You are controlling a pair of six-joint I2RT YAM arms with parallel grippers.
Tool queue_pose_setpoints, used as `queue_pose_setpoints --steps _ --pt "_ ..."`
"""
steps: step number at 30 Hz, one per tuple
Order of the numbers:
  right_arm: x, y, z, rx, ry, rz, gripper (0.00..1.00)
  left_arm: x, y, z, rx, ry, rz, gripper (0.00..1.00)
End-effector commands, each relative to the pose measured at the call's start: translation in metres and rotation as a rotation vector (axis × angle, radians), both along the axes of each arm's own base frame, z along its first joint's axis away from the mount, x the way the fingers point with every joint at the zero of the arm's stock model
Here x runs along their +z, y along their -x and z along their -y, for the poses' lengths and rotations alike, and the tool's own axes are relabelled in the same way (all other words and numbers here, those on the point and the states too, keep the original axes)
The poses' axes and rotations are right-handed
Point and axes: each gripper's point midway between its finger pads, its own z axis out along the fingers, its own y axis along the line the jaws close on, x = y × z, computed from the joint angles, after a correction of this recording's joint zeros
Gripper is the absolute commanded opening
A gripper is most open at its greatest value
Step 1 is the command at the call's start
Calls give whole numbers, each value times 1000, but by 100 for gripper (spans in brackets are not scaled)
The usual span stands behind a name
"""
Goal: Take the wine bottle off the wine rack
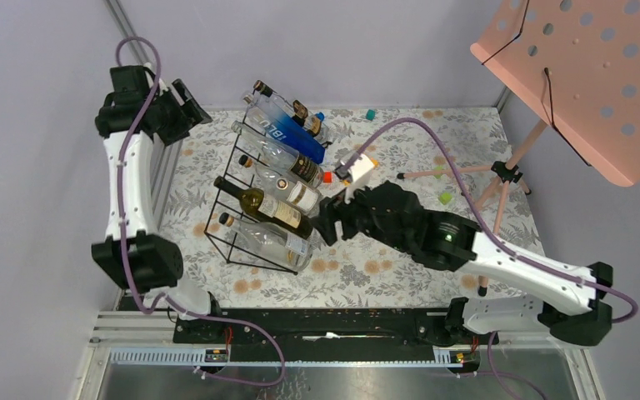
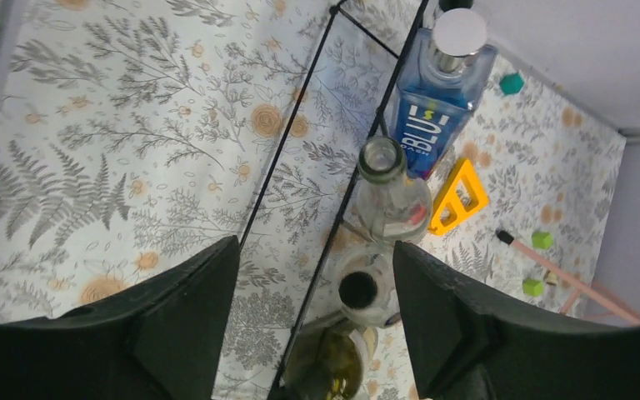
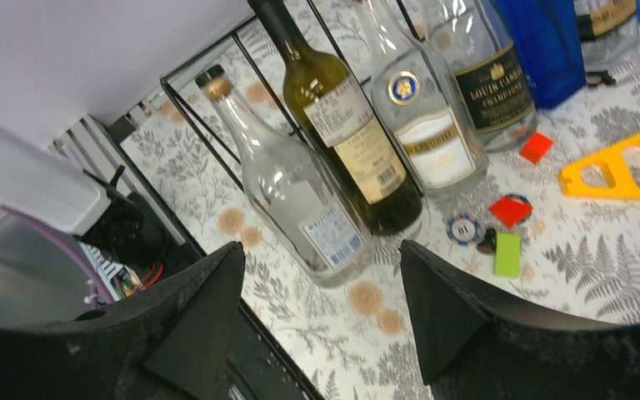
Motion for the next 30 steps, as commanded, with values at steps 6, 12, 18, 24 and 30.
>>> queue_pose_setpoints --steps 6,12,18,24,30 --pt "-25 9 49 -64 29 -40 76 -33 -43 43 -287 31 4 58" --pt "-33 9 58 -80 37 -40 76 -74 -33 60 -337 92 -37 49" --pt "-36 9 61 -81 42 -39 77 -100 -26 63 -340 120 -62 42" --pt "-40 10 61 -82 46 -47 77 -108 -29 70 -353 160 -54 34" --pt "-46 11 61 -83 52 -60 77 -98 -35 70 -331 163 13 39"
